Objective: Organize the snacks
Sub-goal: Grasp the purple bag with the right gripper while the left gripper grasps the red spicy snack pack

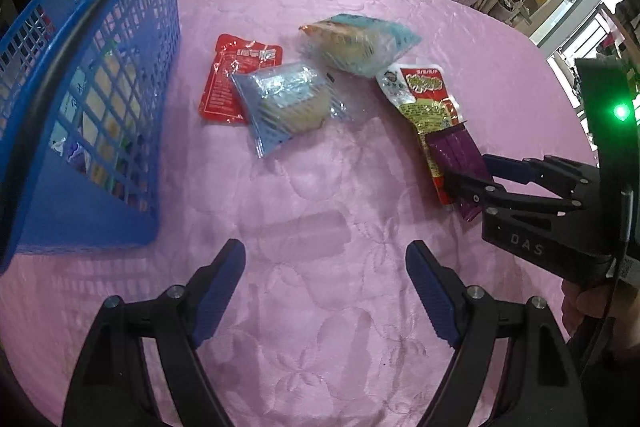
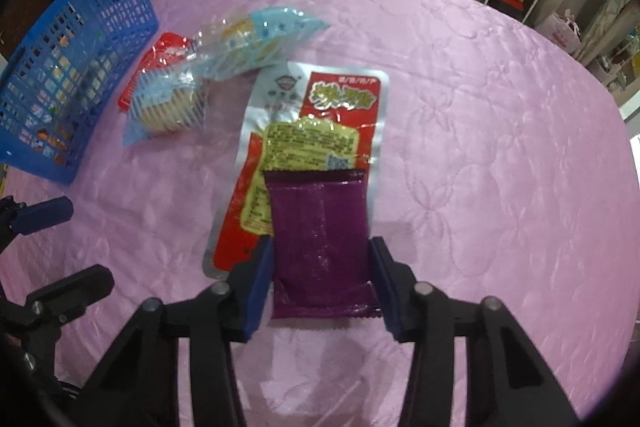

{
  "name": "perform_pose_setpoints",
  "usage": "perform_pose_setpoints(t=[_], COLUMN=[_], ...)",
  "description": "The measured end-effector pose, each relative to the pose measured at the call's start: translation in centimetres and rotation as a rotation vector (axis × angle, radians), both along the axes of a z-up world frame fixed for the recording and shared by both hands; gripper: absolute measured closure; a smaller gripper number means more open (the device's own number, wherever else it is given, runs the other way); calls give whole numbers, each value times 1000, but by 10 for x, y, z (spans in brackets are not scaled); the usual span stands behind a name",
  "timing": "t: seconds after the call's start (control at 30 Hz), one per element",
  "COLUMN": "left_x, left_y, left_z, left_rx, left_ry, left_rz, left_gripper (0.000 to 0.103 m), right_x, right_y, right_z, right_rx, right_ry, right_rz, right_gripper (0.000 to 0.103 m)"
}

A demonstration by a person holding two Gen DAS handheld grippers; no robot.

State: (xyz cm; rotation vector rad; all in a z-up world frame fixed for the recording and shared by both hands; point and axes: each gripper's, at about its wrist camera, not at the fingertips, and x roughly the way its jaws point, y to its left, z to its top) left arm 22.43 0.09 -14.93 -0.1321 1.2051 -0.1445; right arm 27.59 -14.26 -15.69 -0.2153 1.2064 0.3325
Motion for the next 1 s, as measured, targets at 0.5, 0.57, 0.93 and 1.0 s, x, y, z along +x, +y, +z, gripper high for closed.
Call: perform_pose_setpoints(t=[0.5,0.57,0.93,1.0], left_x=[14,18,51,59], left_y=[-25,-28,-63,-70], left_z=[13,11,1,-2], left_rx=[21,-7,-19,1], left_ry=[-25,-13,20,37], left_rz=[-23,-20,-64,-80], left_gripper=[22,22,22,22], right_x=[-19,-18,-2,0], right_y=[-27,-33,-75,-83], right_z=[43,45,41,39], right_rx=[82,92,124,115], right_ry=[-93,-94,-99,-109], right_rz=[20,5,-84,-100], right_gripper=[52,52,52,52])
